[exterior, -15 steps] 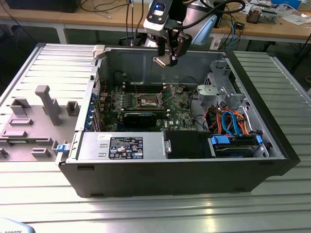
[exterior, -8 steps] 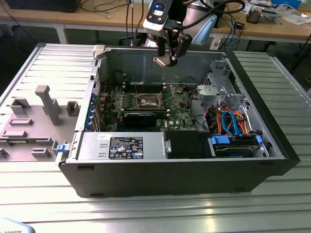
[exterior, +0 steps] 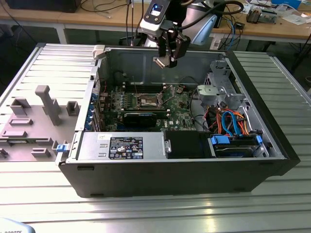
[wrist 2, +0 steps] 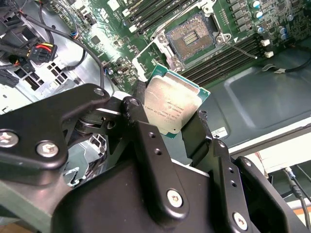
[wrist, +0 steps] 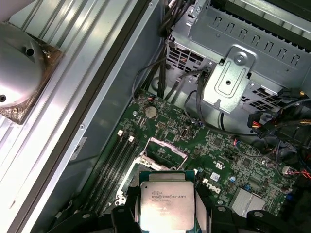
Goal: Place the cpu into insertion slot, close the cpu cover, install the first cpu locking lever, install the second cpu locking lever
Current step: 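Place the cpu into insertion slot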
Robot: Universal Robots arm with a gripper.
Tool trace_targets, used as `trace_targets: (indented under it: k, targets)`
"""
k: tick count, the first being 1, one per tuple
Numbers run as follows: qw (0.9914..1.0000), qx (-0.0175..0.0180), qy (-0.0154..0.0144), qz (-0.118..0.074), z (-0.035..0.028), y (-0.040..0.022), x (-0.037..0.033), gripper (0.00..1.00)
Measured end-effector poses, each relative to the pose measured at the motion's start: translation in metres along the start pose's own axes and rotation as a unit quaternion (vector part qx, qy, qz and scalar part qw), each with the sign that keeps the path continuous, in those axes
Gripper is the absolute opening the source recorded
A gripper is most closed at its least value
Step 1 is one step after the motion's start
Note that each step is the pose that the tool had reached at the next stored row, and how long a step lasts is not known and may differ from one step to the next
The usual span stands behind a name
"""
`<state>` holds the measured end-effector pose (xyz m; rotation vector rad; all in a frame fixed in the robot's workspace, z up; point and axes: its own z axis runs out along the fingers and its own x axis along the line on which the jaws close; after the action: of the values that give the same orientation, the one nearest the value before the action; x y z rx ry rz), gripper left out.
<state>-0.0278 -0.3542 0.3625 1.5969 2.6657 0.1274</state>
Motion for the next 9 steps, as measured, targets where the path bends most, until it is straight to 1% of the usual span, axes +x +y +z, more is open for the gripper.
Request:
trace_targets:
  k: [5,6,9]
  targets:
    - [1.00000,0.0000,0.0000,0.001,0.0000,0.0000,0.0000,0.54]
    - [0.99999,-0.0001,-0.0003,0.004,0.0000,0.0000,0.0000,0.54]
    - [0.99954,-0.0005,-0.0026,0.030,0.0003,0.0000,0.0000,0.54]
